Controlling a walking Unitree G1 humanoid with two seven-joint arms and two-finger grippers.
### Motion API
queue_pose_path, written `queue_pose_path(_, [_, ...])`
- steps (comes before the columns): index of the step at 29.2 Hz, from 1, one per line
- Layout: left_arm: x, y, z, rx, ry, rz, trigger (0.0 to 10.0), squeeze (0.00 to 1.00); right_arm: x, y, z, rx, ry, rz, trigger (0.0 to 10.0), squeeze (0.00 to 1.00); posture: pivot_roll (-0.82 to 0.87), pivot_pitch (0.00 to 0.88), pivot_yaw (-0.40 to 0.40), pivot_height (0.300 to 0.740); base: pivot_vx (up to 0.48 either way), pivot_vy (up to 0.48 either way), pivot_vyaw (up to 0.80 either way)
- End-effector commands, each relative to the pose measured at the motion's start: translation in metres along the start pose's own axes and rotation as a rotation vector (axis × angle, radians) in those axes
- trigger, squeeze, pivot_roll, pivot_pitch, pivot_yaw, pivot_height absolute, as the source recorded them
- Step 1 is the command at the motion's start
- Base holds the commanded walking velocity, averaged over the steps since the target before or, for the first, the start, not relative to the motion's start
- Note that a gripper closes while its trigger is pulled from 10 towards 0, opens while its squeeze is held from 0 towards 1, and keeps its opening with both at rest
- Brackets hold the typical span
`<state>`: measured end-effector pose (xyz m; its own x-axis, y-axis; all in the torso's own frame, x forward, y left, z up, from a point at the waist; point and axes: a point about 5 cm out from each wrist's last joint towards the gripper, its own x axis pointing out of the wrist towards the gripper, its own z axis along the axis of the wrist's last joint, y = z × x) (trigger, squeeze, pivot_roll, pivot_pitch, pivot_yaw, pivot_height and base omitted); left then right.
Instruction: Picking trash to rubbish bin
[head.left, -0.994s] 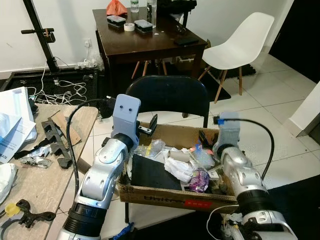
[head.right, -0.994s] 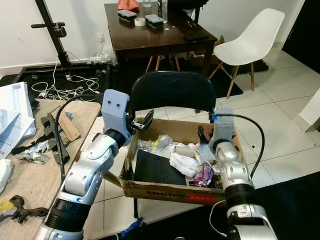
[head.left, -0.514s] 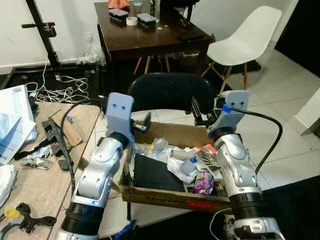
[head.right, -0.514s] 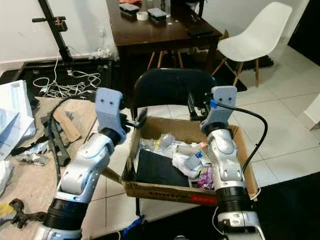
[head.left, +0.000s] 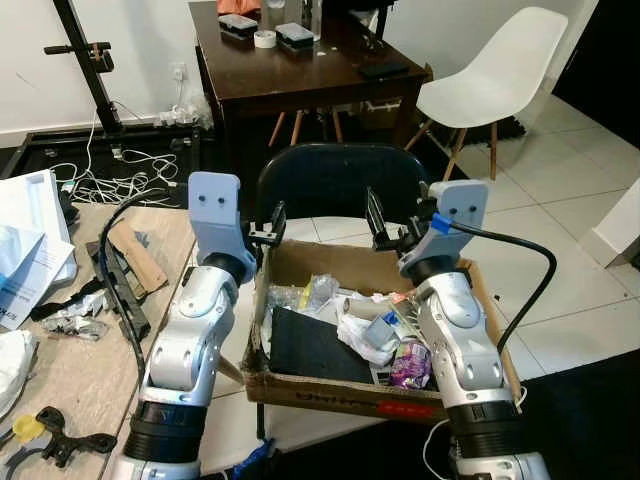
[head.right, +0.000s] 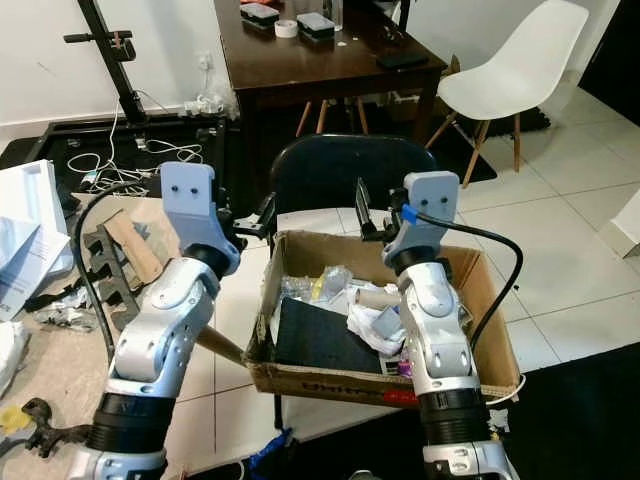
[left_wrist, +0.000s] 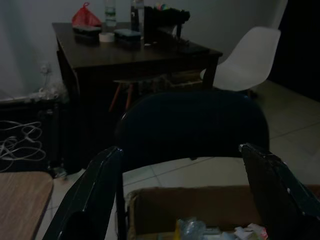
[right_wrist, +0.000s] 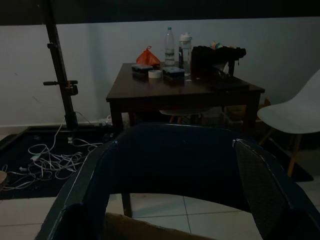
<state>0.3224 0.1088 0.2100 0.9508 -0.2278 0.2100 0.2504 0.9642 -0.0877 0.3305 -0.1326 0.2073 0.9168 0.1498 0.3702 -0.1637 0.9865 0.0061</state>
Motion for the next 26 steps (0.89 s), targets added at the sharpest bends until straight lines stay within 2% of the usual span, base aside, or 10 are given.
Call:
queue_pose_path(1, [-0.0024,-0.0026,-0.0022,-0.023,0.007,-0.006,10.0,0.00,-0.0015,0.0019,0.0029,0.004,-0.003,0.007,10.0,0.00,0.02,0.127,0.013,0.740,0.000,0.000,0.00])
queue_pose_path(8, [-0.0022,-0.0032,-0.0016,-0.023,0.005,-0.018,10.0,0.00,-0.0019,0.0018,0.0031,0.006,0.000,0.004,10.0,0.00,0.02,0.129,0.008,0.740,0.000,0.000,0.00])
queue_pose_path(26, [-0.0027,-0.0072,-0.0007,-0.027,0.006,-0.044,10.0,0.00,-0.0045,0.0029,-0.0003,0.020,0.026,0.003,10.0,0.00,0.02,0.131,0.010,0.740,-0.355,0.000,0.00])
